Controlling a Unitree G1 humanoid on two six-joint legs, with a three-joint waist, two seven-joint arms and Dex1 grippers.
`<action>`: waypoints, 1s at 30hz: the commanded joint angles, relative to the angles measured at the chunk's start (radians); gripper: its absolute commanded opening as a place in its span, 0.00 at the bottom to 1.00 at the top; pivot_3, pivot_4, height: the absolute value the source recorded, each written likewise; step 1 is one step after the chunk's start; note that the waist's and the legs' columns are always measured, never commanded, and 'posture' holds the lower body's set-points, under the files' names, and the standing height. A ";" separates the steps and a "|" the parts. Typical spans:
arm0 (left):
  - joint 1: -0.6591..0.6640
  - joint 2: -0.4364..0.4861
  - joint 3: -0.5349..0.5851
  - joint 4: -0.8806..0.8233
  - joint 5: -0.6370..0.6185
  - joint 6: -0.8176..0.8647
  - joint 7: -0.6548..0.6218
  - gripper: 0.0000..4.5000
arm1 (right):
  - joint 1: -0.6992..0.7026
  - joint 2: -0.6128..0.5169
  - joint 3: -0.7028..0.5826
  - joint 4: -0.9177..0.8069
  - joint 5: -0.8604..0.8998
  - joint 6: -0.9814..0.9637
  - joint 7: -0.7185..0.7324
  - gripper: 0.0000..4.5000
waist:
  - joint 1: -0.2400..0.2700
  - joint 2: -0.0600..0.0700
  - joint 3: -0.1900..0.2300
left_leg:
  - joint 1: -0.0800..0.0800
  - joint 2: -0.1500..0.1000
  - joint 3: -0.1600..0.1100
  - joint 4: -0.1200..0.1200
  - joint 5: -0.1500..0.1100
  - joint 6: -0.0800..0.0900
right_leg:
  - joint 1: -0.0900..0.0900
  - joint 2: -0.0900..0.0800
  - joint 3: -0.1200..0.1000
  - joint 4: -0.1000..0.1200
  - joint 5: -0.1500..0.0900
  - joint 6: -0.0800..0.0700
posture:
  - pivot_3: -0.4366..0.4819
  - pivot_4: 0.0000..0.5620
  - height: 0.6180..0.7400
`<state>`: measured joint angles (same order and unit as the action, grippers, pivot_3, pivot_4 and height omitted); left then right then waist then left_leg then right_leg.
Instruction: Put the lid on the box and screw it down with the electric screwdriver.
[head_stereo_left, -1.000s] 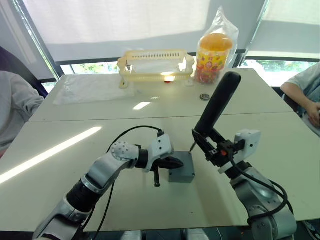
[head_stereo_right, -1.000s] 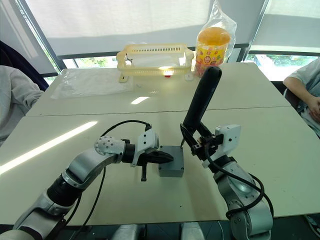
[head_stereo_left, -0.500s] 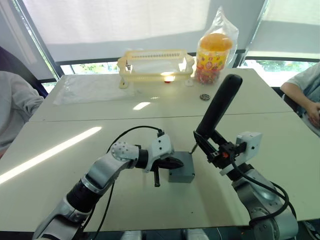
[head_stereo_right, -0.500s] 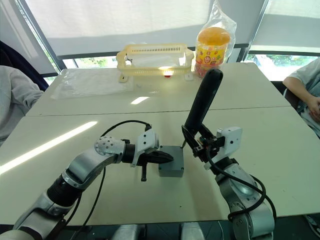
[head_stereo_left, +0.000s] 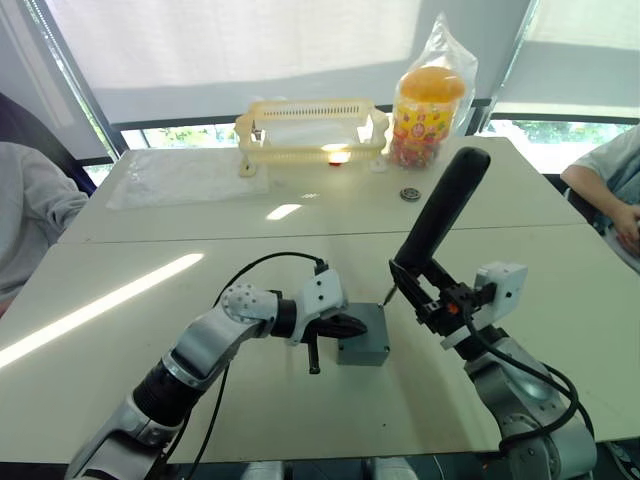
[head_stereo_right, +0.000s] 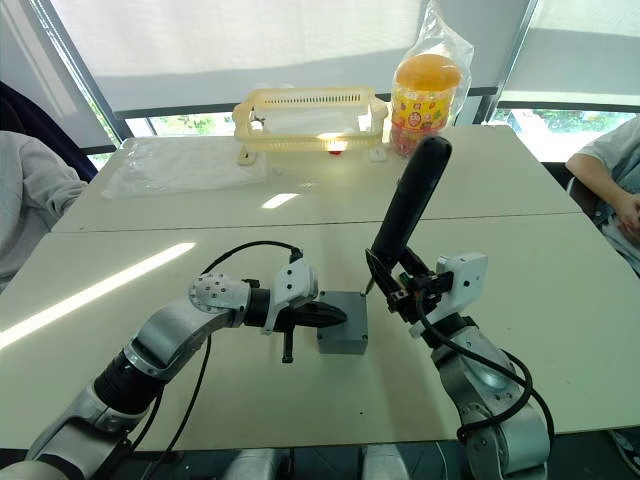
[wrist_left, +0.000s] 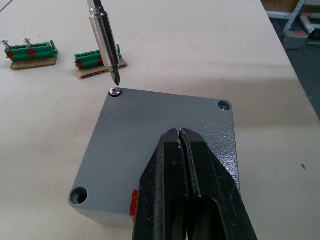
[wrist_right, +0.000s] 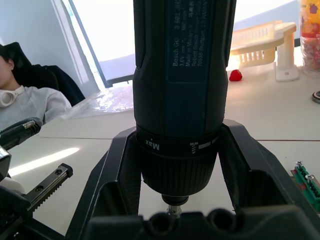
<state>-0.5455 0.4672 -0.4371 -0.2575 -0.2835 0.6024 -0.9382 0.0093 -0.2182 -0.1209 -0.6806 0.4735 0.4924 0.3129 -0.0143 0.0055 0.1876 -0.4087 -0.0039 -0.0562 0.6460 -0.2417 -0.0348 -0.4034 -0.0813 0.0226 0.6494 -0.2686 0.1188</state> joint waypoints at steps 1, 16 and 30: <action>0.010 0.004 -0.009 0.008 0.017 0.008 -0.002 0.00 | -0.021 -0.006 0.010 -0.067 0.017 -0.026 -0.006 0.40 | 0.000 0.000 0.000 | 0.000 0.000 0.000 0.000 0.000 0.000 | 0.000 0.000 0.000 0.000 0.000 0.000 | 0.48 0.27 1.00; 0.015 0.001 -0.006 0.004 0.021 0.014 0.002 0.00 | -0.009 -0.014 0.032 -0.033 -0.003 -0.054 -0.002 0.40 | 0.000 0.000 0.000 | 0.000 0.000 0.000 0.000 0.000 0.000 | 0.000 0.000 0.000 0.000 0.000 0.000 | 0.48 0.27 1.00; 0.016 0.002 -0.007 0.005 0.024 0.008 0.001 0.00 | -0.006 -0.025 0.014 -0.007 -0.018 -0.087 -0.001 0.40 | 0.001 0.000 0.000 | 0.000 0.000 0.000 0.000 0.000 0.000 | 0.000 0.000 0.000 0.000 0.000 0.000 | 0.48 0.27 1.00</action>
<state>-0.5447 0.4626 -0.4373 -0.2570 -0.2726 0.6015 -0.9357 0.0121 -0.2370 -0.0857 -0.6599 0.4529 0.4493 0.3116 -0.0137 0.0054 0.1875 -0.4087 -0.0039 -0.0564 0.6460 -0.2417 -0.0348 -0.4032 -0.0813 0.0225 0.6493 -0.2686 0.1188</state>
